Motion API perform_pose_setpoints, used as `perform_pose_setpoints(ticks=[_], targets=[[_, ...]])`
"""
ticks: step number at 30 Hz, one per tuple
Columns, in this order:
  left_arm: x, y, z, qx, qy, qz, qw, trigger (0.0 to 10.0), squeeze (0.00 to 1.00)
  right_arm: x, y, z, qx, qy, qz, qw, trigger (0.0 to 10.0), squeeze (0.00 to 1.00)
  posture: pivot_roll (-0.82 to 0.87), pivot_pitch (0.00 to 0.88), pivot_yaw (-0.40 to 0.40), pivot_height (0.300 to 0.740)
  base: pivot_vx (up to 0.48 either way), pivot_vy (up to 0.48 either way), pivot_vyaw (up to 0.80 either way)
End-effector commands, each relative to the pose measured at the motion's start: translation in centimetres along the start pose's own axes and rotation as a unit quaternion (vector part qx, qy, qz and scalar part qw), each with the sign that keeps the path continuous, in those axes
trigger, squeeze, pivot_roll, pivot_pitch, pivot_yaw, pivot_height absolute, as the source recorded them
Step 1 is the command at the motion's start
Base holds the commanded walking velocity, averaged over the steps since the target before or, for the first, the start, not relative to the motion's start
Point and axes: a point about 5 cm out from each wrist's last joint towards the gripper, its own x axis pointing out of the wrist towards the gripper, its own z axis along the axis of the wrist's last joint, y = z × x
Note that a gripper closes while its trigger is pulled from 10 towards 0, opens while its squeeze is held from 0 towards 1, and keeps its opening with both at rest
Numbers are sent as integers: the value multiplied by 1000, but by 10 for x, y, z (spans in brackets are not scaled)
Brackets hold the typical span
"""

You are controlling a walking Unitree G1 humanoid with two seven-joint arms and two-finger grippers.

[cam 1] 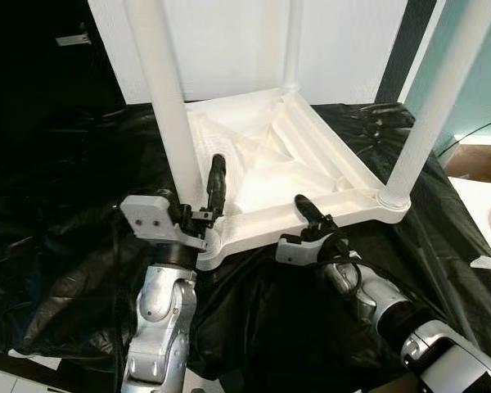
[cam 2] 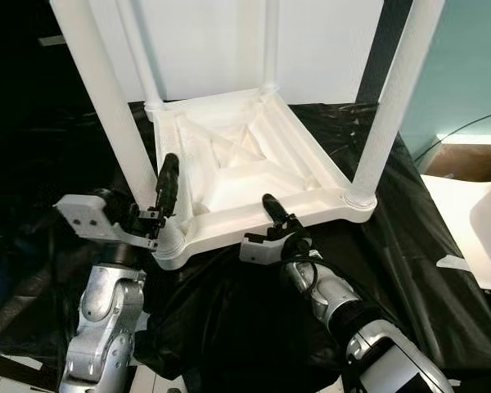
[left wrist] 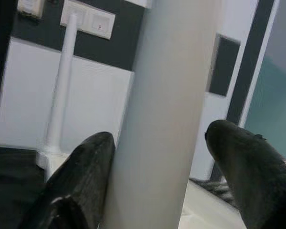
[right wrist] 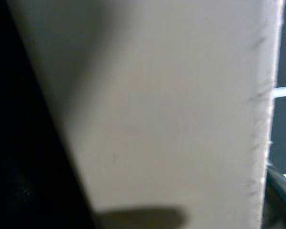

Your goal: Building children table

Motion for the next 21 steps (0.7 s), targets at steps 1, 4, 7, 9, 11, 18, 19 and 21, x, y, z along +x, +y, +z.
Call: perform_pose_setpoints(ticks=[1,4,7,9,11,18,19,21], targets=[[-5,-16,2,-46,8,-113,993,10000,0,6,-6,-5,6,14,-6,1000,0,0,25,0,27,740,0,0,0],[-28,-12,-7,-78,61,-150,984,10000,0,6,-7,-7,12,22,-8,1000,0,0,23,0,31,740,0,0,0],[-46,1,-19,-77,100,-128,984,10000,0,6,-7,-6,16,25,-9,1000,0,0,21,0,36,740,0,0,0],[-60,15,-30,-74,120,-84,986,10000,0,7,-7,-6,21,29,-10,999,0,0,19,0,40,740,0,0,0],[-66,21,-34,-73,126,-67,987,10000,0,7,-6,-6,23,31,-10,999,0,0,19,0,40,740,0,0,0],[-97,62,-61,-3,172,84,982,10000,0,9,-6,-4,27,31,-11,999,0,0,26,0,39,740,0,0,0],[-98,71,-61,14,167,118,979,10000,0,9,-6,-4,28,31,-11,999,0,0,25,0,40,740,0,0,0],[-100,89,-56,31,146,181,972,10000,0,10,-6,-4,29,33,-13,999,0,0,20,0,41,740,0,0,0]])
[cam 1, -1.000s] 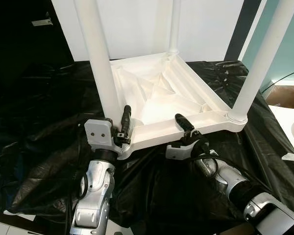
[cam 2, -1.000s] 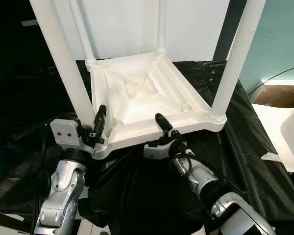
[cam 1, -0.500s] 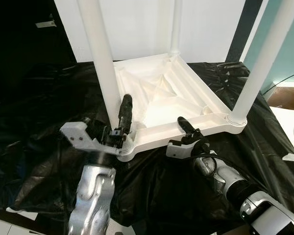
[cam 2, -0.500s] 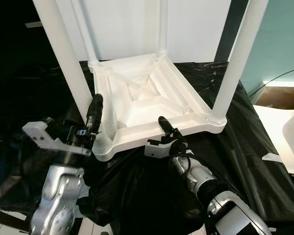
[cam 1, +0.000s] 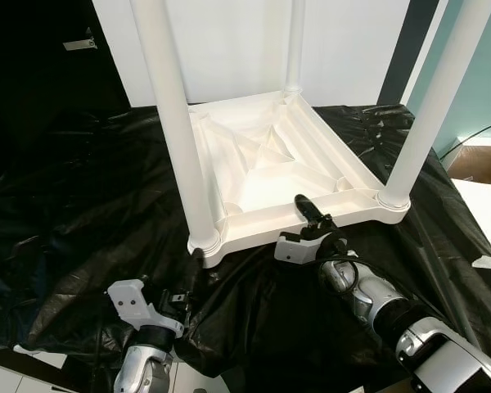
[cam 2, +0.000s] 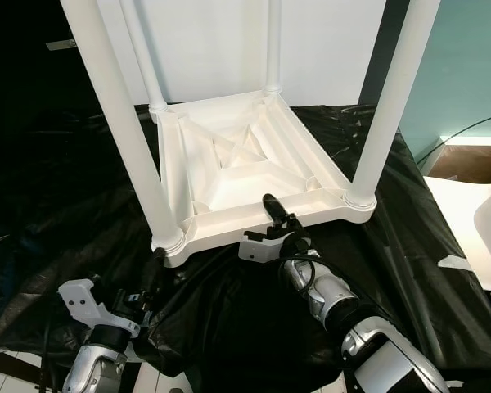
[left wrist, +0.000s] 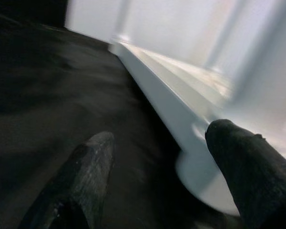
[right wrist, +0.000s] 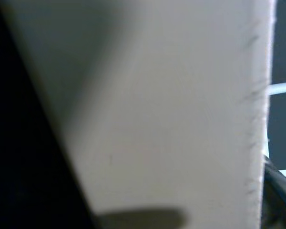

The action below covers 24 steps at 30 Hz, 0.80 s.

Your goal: Building children table

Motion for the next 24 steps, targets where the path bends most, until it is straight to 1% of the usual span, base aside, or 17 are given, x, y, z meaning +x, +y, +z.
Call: perform_pose_setpoints(ticks=[1,4,5,6,7,8,10,11,12,13,14,15,16,17,19,21,24], targets=[[-3,17,3,4,-11,56,998,10000,0,6,-9,-6,17,22,-15,1000,0,0,19,0,41,740,0,0,0],[-2,32,6,-3,-23,96,995,10000,0,6,-9,-7,17,25,-18,999,0,0,13,0,47,740,0,0,0],[-2,32,6,-3,-23,96,995,10000,0,6,-9,-7,17,25,-18,999,0,0,13,0,47,740,0,0,0],[-4,44,5,14,-26,130,991,10000,0,5,-9,-8,18,27,-21,999,0,0,8,0,49,740,0,0,0],[-4,49,2,32,-20,143,989,10000,0,5,-9,-8,18,29,-22,999,0,0,8,0,51,740,0,0,0],[-4,49,2,32,-20,143,989,10000,0,5,-9,-8,18,29,-22,999,0,0,8,0,51,740,0,0,0],[-3,54,-1,62,-8,149,987,10000,0,5,-10,-8,20,30,-27,999,0,0,9,0,53,740,0,0,0],[-3,54,-1,62,-8,149,987,10000,0,5,-10,-8,20,30,-27,999,0,0,9,0,53,740,0,0,0],[1,53,-4,75,-2,143,987,10000,0,5,-11,-8,22,32,-32,999,0,0,8,0,54,740,0,0,0],[6,49,-7,87,4,133,987,10000,0,6,-13,-8,31,36,-40,998,0,0,8,0,55,740,0,0,0],[6,49,-7,87,4,133,987,10000,0,6,-13,-8,31,36,-40,998,0,0,8,0,55,740,0,0,0],[11,44,-9,92,7,124,988,10000,0,7,-15,-8,41,40,-48,997,0,0,8,0,56,740,0,0,0],[17,36,-13,90,10,111,990,10000,0,8,-19,-7,58,43,-62,995,0,0,6,0,58,740,0,0,0],[17,36,-13,90,10,111,990,10000,0,8,-19,-7,58,43,-62,995,0,0,6,0,58,740,0,0,0],[27,19,-20,80,13,85,993,10000,0,10,-30,-3,110,48,-98,988,0,0,-5,0,64,740,0,0,0],[32,6,-24,76,15,63,995,10000,0,11,-40,-1,148,50,-130,979,0,0,-7,0,66,740,0,0,0],[34,3,-26,76,15,57,995,10000,0,11,-43,-1,158,50,-141,976,0,0,-11,0,67,740,0,0,0]])
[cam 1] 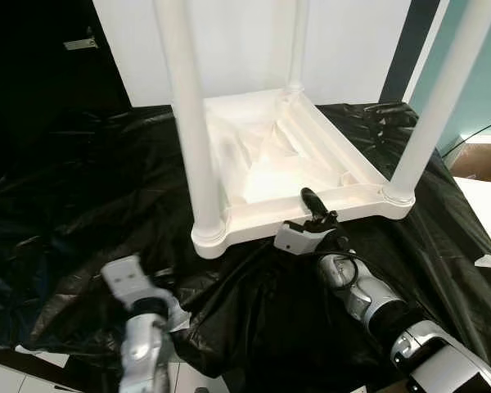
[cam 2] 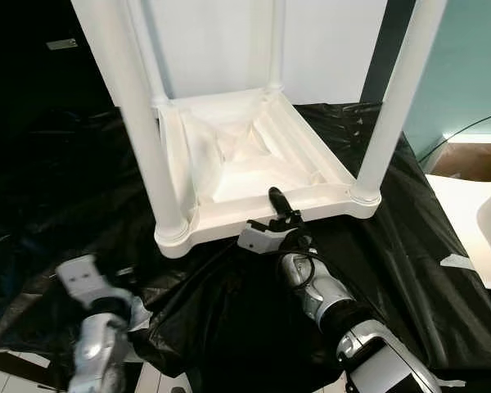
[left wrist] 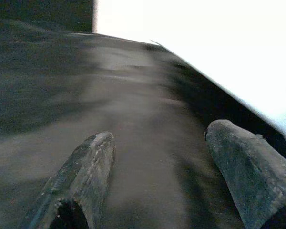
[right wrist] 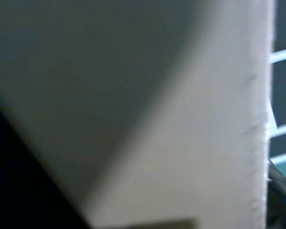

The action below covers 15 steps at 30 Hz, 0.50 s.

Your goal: Building children table

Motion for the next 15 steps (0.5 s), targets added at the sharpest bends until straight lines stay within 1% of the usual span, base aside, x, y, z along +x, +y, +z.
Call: perform_pose_setpoints(ticks=[1,2,5,7,8,10,11,13,14,15], targets=[[-2,-2,-6,8,5,-4,1000,10000,0,14,-35,10,70,-4,-109,992,78,0,-17,0,69,740,0,0,0],[-1,-4,-6,7,5,-7,1000,10000,0,14,-38,12,77,-6,-116,990,78,0,-17,0,69,740,0,0,0],[-1,-6,-7,7,5,-9,1000,10000,0,15,-40,13,80,-8,-119,990,78,0,-17,0,69,740,0,0,0],[0,-7,-8,11,5,-13,1000,10000,0,16,-44,19,96,-22,-125,987,0,0,-16,0,67,740,0,0,0],[0,-7,-8,13,4,-14,1000,10000,0,17,-49,24,111,-34,-132,984,0,0,-16,0,67,740,0,0,0],[0,-7,-8,13,4,-14,1000,10000,0,17,-49,24,111,-34,-132,984,0,0,-16,0,67,740,0,0,0],[1,-7,-8,15,4,-14,1000,10000,0,19,-55,30,126,-47,-140,981,0,0,-12,0,64,740,0,0,0],[2,-7,-8,18,3,-12,1000,10000,0,21,-68,44,170,-83,-151,970,0,0,-9,0,63,740,0,0,0],[2,-7,-8,18,3,-12,1000,10000,0,21,-68,44,170,-83,-151,970,0,0,-9,0,63,740,0,0,0],[1,-7,-8,20,3,-12,1000,10000,0,22,-75,52,190,-105,-156,964,0,0,-9,0,63,740,0,0,0]])
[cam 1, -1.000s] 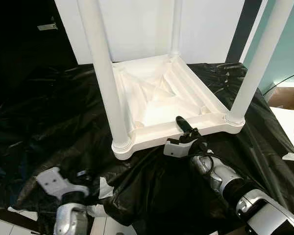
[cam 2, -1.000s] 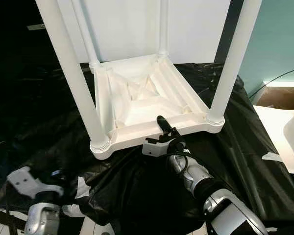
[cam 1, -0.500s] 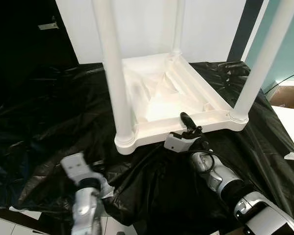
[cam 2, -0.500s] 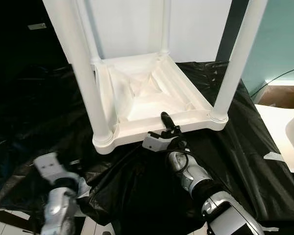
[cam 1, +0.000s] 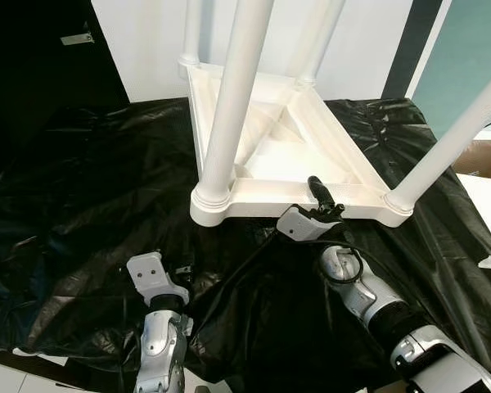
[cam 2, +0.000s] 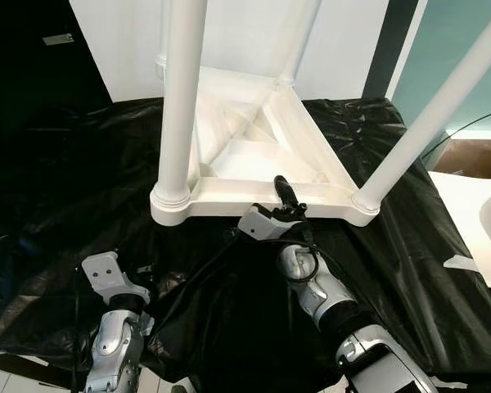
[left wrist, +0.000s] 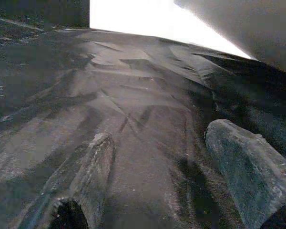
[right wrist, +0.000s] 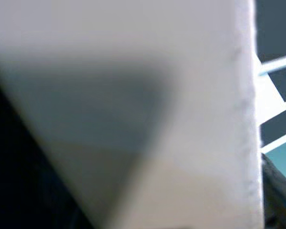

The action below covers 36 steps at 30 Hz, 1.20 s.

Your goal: Building children table

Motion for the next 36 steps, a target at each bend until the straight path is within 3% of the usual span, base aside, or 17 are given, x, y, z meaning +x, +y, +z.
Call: perform_pose_setpoints(ticks=[1,5,10,16,19,22,25,26,27,29,30,36], targets=[[-1,1,-4,10,5,-2,1000,10000,0,21,-42,43,79,-99,-103,987,0,0,-9,0,63,740,0,0,0],[-3,-1,-6,14,5,-5,1000,10000,0,23,-65,75,182,-169,-117,962,0,0,-8,0,62,740,0,0,0],[-2,-3,-7,15,5,-7,1000,10000,0,22,-78,84,231,-186,-126,947,0,0,-7,0,61,740,0,0,0],[-2,-4,-8,17,4,-10,1000,10000,0,15,-82,82,297,-174,-122,931,0,0,-11,0,64,740,0,0,0],[-2,-4,-9,18,4,-11,1000,10000,0,8,-84,78,356,-162,-113,913,0,0,-17,0,69,740,0,0,0],[-2,-4,-10,21,6,-16,1000,10000,0,2,-91,62,429,-115,-129,887,78,0,-27,0,76,740,0,0,0],[-2,-4,-10,21,6,-17,1000,10000,0,1,-92,59,439,-106,-132,882,78,0,-27,0,76,740,0,0,0],[-1,-6,-11,22,8,-23,999,10000,0,0,-91,51,451,-85,-134,878,2157,0,-42,0,85,740,0,0,0],[1,-8,-11,22,9,-29,999,10000,0,-2,-88,43,473,-60,-124,870,3216,0,-48,0,89,740,0,0,0],[2,-9,-11,23,10,-34,999,10000,0,-4,-86,37,489,-44,-117,863,3216,0,-49,0,90,740,0,0,0],[3,-10,-11,22,10,-37,999,10000,0,-7,-77,30,507,-24,-89,857,10000,0,-55,0,92,740,0,0,0],[5,-12,-12,21,10,-42,999,10000,0,-14,-60,21,529,3,-30,848,10000,0,-58,0,97,740,0,0,0]])
